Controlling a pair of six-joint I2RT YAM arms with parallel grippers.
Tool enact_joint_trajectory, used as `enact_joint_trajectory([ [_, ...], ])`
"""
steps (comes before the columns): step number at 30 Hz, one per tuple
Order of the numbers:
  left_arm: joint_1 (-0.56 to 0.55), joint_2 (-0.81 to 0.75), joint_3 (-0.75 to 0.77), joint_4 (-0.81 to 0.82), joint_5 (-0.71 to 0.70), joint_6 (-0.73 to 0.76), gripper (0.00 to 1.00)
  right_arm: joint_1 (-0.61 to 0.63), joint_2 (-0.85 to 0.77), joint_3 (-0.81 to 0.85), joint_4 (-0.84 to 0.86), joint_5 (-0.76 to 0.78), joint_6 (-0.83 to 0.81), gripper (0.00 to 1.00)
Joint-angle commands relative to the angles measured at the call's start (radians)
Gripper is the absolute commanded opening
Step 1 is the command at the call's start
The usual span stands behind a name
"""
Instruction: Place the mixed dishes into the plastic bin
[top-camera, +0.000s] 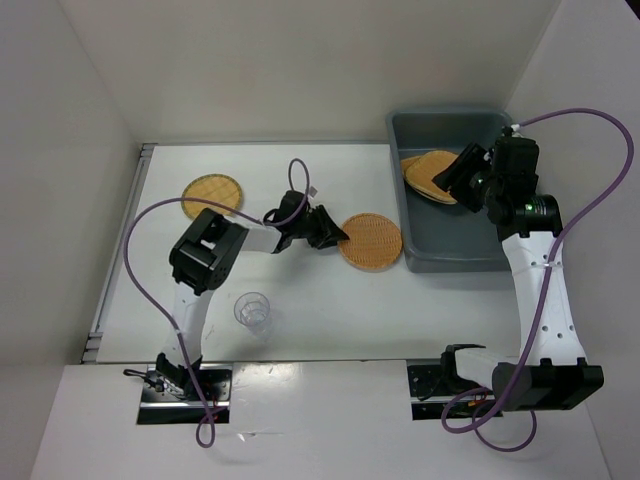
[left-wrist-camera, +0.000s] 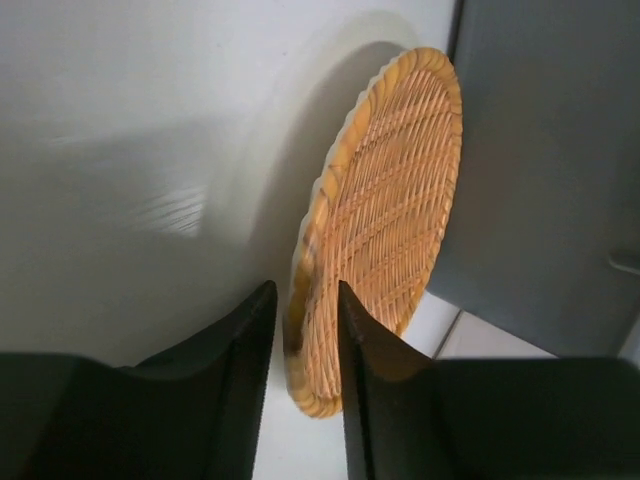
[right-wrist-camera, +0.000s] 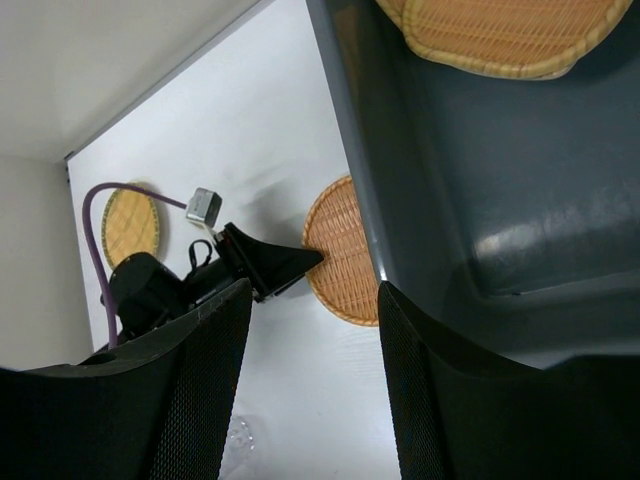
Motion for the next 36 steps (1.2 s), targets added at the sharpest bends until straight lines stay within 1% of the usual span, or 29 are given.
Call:
enact_joint_trajectory([
  [1, -0.021, 0.048, 0.053, 0.025, -0.017, -0.022, 0.37, 0.009, -0.031, 0.050, -0.032, 0.018, -0.021, 0.59],
  [2, -0.030, 0.066, 0.053, 0.025, -0.017, -0.034, 0.33, 0.009, -0.031, 0.050, -0.032, 0.018, -0.030, 0.59],
  [3, -0.030, 0.066, 0.067, 0.025, -0.017, -0.035, 0.21, 0.009, -0.031, 0.050, -0.032, 0.018, -0.031, 0.59],
  [4, -0.030, 0.078, 0.067, 0.025, -0.017, -0.044, 0.15, 0.009, -0.031, 0.050, -0.032, 0.018, -0.031, 0.59],
  [6, -0.030, 0.078, 0.078, -0.004, -0.017, -0.053, 0.04, 0.009, -0.031, 0.050, -0.032, 0.018, -0.041, 0.59],
  [7, -0.030, 0.068, 0.078, -0.025, -0.053, -0.044, 0.00, 0.009, -0.031, 0.050, -0.032, 0.018, -0.041, 0.59],
  [9, -0.030, 0.022, 0.078, -0.079, -0.092, -0.010, 0.00, 0.009, -0.031, 0.030, -0.021, 0.006, -0.041, 0.59],
  [11, -0.030, -0.050, 0.078, -0.148, -0.172, 0.036, 0.00, 0.009, -0.031, 0.004, 0.006, -0.017, -0.041, 0.60],
  [14, 0.010, -0.147, 0.050, -0.217, -0.231, 0.073, 0.00, 0.009, -0.031, -0.037, 0.057, -0.090, -0.041, 0.63],
  [15, 0.022, -0.168, 0.038, -0.239, -0.241, 0.090, 0.00, 0.009, -0.021, -0.048, 0.081, -0.110, -0.041, 0.63],
  [17, 0.064, -0.229, 0.026, -0.298, -0.250, 0.110, 0.00, 0.009, -0.011, -0.082, 0.117, -0.181, -0.050, 0.67],
  [19, 0.107, -0.274, 0.007, -0.311, -0.250, 0.120, 0.00, 0.009, -0.011, -0.103, 0.170, -0.242, -0.050, 0.67],
  [22, 0.139, -0.362, -0.030, -0.322, -0.166, 0.120, 0.00, 0.009, -0.011, -0.155, 0.248, -0.290, -0.050, 0.67],
  [23, 0.153, -0.400, -0.030, -0.322, -0.135, 0.120, 0.00, 0.009, 0.001, -0.156, 0.267, -0.331, -0.050, 0.67],
  [24, 0.153, -0.418, -0.030, -0.303, -0.056, 0.120, 0.00, 0.009, 0.001, -0.169, 0.288, -0.360, -0.050, 0.67],
  [26, 0.153, -0.460, -0.030, -0.251, 0.032, 0.087, 0.00, 0.018, 0.036, -0.179, 0.340, -0.441, -0.038, 0.67],
  [28, 0.153, -0.490, -0.030, -0.214, 0.142, 0.027, 0.00, 0.018, 0.059, -0.179, 0.370, -0.483, -0.029, 0.65],
  [31, 0.153, -0.530, -0.030, -0.184, 0.201, -0.013, 0.00, 0.029, 0.082, -0.188, 0.405, -0.500, -0.029, 0.64],
  [36, 0.153, -0.566, -0.042, -0.053, 0.282, -0.156, 0.00, 0.029, 0.125, -0.188, 0.465, -0.600, -0.005, 0.64],
])
